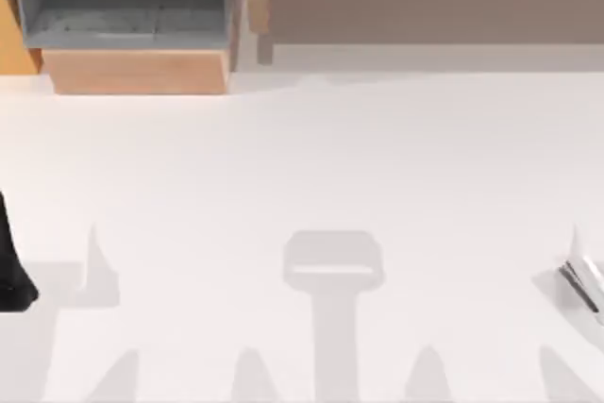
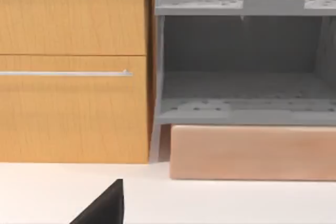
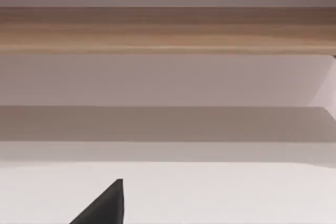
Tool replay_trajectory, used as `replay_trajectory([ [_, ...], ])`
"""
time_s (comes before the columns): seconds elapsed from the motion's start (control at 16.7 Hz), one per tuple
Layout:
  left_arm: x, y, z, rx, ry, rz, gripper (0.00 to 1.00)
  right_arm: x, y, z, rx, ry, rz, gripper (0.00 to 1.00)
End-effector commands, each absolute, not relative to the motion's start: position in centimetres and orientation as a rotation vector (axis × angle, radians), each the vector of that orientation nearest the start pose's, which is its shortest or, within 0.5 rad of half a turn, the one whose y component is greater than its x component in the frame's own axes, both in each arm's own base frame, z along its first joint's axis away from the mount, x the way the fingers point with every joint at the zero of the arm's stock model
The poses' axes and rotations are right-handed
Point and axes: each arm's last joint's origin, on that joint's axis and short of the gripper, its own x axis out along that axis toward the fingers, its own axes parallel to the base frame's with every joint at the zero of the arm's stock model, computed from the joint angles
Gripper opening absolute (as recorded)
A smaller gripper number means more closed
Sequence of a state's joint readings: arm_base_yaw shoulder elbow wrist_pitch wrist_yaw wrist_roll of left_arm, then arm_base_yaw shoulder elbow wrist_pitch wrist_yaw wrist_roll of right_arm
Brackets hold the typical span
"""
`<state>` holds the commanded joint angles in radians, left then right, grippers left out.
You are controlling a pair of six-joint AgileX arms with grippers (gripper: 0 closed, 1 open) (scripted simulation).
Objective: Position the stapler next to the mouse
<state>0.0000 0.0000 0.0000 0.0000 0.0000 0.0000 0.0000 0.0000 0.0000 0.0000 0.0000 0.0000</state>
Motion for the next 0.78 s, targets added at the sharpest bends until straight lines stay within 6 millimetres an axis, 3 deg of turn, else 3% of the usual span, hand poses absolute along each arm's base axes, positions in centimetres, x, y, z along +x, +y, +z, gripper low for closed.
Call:
replay_trajectory([
  [0.18,10.6,-0.1,16.0,0.000,0.000,0.000,1.00,10.6,-0.1,16.2,-0.003,0.010,0.001,1.00],
  [0.42,10.6,-0.1,16.0,0.000,0.000,0.000,1.00,11.0,0.1,17.9,-0.040,0.144,0.026,1.00],
  [0.6,10.6,-0.1,16.0,0.000,0.000,0.000,1.00,12.4,0.5,19.6,-0.088,0.352,0.064,1.00],
  [0.78,10.6,-0.1,16.0,0.000,0.000,0.000,1.00,15.0,1.1,20.3,-0.146,0.639,0.119,1.00],
])
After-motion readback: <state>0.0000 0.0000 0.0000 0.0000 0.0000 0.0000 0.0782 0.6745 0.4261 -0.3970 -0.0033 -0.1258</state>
